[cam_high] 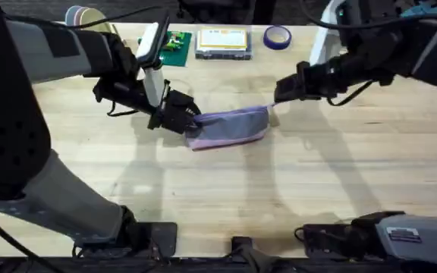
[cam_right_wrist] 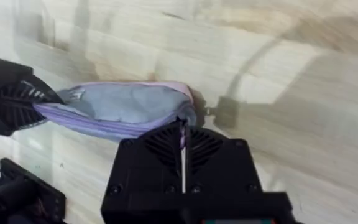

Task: Unzip the bag, pick up the pens from the table one at a time and place them inside, then zip the bag closed.

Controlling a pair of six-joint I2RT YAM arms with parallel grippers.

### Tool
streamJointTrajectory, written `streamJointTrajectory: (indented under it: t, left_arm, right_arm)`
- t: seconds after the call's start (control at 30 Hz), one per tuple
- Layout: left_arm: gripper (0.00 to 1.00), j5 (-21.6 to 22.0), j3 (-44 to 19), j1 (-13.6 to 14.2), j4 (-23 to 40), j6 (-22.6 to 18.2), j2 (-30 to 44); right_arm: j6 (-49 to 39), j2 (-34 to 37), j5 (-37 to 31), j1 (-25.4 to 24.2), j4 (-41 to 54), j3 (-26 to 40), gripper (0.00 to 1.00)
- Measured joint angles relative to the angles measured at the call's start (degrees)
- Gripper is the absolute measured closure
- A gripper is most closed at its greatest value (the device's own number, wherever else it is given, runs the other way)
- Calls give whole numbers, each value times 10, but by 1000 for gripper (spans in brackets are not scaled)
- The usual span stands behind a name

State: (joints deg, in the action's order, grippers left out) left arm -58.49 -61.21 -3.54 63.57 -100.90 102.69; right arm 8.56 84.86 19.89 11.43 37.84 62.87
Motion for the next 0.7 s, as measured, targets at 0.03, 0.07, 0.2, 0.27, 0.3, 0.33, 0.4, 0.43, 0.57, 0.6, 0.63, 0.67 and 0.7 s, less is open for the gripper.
streamJointTrajectory:
  t: [0.03, 0.07, 0.2, 0.27, 0.3, 0.33, 0.4, 0.43, 0.57, 0.6, 0.63, 0.67, 0.7]
  left_arm:
    - [958, -2, 0, 2, -1, 0, 0]
    - [958, -3, 0, 3, -2, 0, 0]
    - [958, -6, 0, 5, -2, 0, 0]
    - [958, -5, 0, 5, -2, 0, 0]
    - [958, -5, 0, 5, -2, 0, 0]
    - [958, -5, 0, 5, -2, 0, 0]
    - [958, -5, 0, 5, -1, 0, 0]
    - [958, -5, 0, 5, -1, 0, 0]
    - [958, -5, 0, 5, -1, 0, 0]
    - [958, -5, 1, 7, 0, 0, 0]
    - [958, -5, 2, 8, 0, 0, 0]
    - [958, -5, 2, 8, 0, 0, 0]
    - [958, -5, 2, 8, 0, 0, 0]
  right_arm:
    - [-5, 0, 3, -5, 7, 0, 971]
    - [-12, 0, 7, -10, 14, 0, 971]
    - [-32, 0, 14, -22, 30, 0, 969]
    - [-40, 0, 14, -23, 30, 0, 969]
    - [-42, 0, 14, -23, 29, -1, 969]
    - [-44, 0, 14, -23, 27, -3, 969]
    - [-47, 1, 10, -25, 16, -15, 969]
    - [-48, 3, 6, -27, 9, -25, 969]
    - [-50, 27, -3, -33, -28, -68, 969]
    - [-50, 44, -3, -34, -43, -86, 968]
    - [-47, 48, -3, -34, -51, -88, 969]
    - [-47, 48, -3, -34, -52, -88, 970]
    - [-47, 48, -3, -34, -53, -88, 972]
